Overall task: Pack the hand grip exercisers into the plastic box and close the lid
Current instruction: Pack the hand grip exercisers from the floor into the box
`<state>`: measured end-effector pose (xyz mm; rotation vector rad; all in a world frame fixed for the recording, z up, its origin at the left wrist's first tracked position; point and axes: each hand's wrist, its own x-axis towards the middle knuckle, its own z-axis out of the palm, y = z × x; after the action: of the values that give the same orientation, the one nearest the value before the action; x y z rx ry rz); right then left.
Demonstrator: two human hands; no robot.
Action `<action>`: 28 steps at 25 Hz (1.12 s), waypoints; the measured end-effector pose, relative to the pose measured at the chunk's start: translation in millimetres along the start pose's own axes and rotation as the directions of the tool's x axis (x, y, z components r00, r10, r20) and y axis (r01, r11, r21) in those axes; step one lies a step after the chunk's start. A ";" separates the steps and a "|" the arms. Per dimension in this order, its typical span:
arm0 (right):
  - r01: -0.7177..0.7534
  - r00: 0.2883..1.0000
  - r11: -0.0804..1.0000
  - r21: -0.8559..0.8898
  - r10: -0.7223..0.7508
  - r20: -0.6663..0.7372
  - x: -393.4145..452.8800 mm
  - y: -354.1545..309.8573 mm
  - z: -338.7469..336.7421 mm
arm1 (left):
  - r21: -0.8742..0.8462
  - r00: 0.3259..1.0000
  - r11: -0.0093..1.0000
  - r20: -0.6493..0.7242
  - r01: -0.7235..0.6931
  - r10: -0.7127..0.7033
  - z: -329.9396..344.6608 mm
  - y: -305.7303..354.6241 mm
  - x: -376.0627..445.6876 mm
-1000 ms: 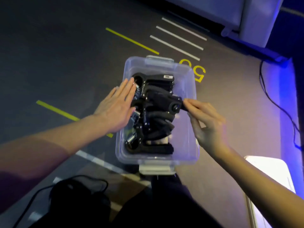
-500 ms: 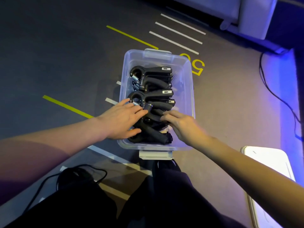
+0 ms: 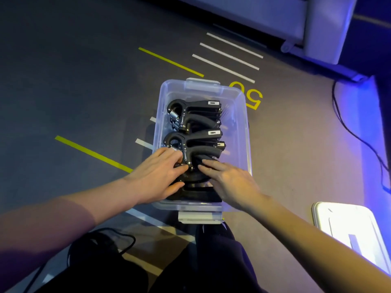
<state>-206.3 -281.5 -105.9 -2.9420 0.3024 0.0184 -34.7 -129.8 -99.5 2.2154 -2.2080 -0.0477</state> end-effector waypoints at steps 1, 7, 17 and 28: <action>-0.029 0.999 0.998 -0.063 0.027 -0.033 -1.4 2.2 1.8 | 0.031 0.997 0.998 -0.042 0.059 -0.058 3.0 -0.8 0.9; -0.573 0.810 0.811 0.116 0.582 -0.067 7.6 25.2 -9.4 | -0.158 0.822 0.808 0.163 0.567 -0.545 -8.9 0.5 13.5; -0.606 0.776 0.766 0.216 0.629 -0.052 21.5 15.1 -11.1 | -0.302 0.739 0.675 0.228 0.673 -0.634 -16.7 -4.9 20.9; -0.428 0.783 0.739 0.521 0.591 -0.196 33.2 -17.5 -28.5 | -0.465 0.706 0.585 0.132 0.664 -0.696 -10.7 -41.9 -10.5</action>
<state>-170.5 -276.5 -75.7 -2.2869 1.0296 -0.4462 7.4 -119.3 -89.9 2.5150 -0.9885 -0.4700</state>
